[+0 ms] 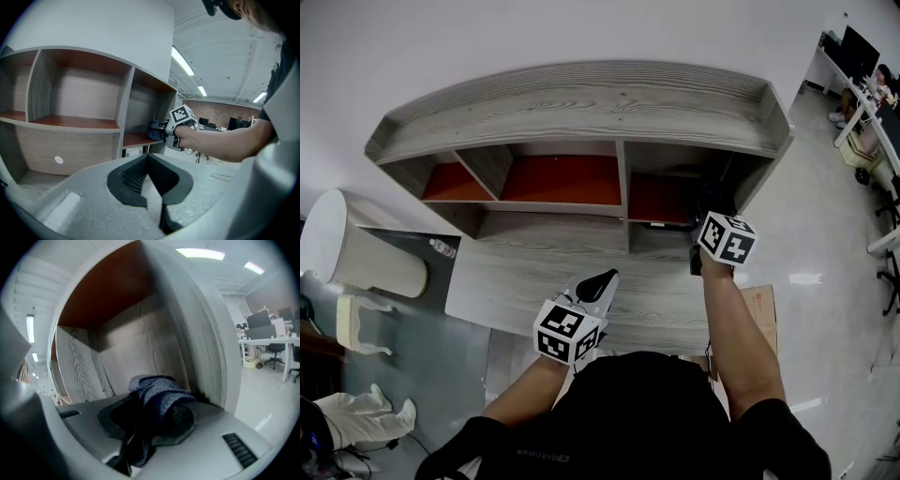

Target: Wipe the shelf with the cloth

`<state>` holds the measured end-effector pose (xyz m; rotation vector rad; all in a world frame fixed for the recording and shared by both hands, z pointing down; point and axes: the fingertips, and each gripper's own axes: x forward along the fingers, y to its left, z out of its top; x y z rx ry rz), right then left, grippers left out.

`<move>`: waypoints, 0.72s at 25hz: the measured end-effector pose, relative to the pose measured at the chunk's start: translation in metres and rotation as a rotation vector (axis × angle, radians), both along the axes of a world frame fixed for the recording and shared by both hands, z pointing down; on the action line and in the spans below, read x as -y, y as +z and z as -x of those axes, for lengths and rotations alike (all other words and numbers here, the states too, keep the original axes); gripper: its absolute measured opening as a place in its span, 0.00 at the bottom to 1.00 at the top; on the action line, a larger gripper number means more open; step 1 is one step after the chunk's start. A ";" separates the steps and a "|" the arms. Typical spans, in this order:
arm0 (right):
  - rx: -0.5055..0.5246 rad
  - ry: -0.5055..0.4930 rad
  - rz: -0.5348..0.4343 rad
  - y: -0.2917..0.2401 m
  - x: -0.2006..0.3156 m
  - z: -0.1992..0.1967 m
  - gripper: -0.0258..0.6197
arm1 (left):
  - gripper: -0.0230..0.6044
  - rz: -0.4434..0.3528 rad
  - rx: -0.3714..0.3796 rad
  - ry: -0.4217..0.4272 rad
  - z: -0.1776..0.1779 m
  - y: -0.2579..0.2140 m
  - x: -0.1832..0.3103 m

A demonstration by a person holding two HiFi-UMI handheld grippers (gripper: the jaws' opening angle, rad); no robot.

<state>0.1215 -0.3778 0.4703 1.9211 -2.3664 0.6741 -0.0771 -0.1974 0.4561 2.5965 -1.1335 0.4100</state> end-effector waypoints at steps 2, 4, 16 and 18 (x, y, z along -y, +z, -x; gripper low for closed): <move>0.086 0.019 -0.009 -0.005 0.001 -0.001 0.20 | 0.05 0.000 0.000 -0.001 0.000 0.000 -0.001; 0.190 0.045 -0.014 -0.012 0.000 -0.005 0.20 | 0.05 0.000 0.000 -0.004 0.001 0.000 -0.001; 0.537 0.083 -0.048 -0.043 0.001 -0.013 0.20 | 0.05 0.008 -0.002 -0.007 0.003 0.005 -0.003; 0.535 0.081 -0.064 -0.052 0.001 -0.013 0.20 | 0.05 0.010 -0.003 -0.007 0.003 0.005 -0.003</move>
